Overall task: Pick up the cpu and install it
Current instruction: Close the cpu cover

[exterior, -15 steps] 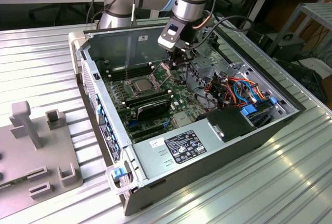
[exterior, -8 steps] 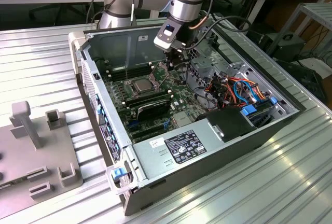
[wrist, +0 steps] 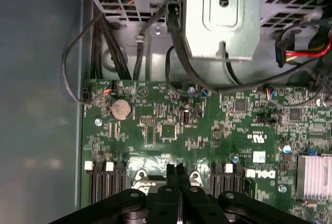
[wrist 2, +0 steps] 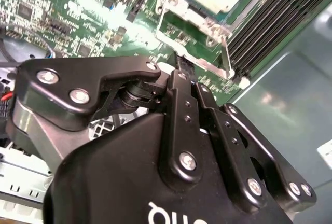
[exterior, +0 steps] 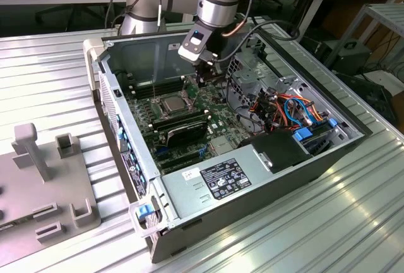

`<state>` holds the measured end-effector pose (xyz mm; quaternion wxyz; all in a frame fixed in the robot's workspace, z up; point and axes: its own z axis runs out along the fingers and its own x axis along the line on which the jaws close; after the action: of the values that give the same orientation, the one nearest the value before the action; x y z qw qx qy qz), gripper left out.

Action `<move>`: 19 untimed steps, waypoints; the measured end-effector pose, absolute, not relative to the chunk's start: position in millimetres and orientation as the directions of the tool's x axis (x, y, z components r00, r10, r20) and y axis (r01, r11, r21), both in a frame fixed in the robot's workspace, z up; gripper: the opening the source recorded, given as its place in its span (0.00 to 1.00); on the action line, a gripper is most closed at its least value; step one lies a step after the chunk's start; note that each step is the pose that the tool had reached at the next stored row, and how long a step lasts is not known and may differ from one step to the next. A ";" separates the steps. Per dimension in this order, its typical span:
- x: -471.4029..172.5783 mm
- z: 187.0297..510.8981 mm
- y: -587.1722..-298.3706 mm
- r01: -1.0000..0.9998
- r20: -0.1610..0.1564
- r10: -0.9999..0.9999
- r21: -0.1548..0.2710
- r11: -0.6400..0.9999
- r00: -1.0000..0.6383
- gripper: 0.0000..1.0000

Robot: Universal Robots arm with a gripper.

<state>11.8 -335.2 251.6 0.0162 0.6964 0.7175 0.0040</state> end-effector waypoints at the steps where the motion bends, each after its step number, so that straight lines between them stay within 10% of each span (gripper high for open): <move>1: 7.8 251.6 -335.2 0.999 -0.018 0.999 0.029 0.030 -0.029 0.11; 19: -28.0 250.4 -335.2 0.999 -0.017 0.999 0.031 0.029 -0.029 0.11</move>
<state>-28.0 -335.2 250.4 0.0168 0.6966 0.7172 0.0053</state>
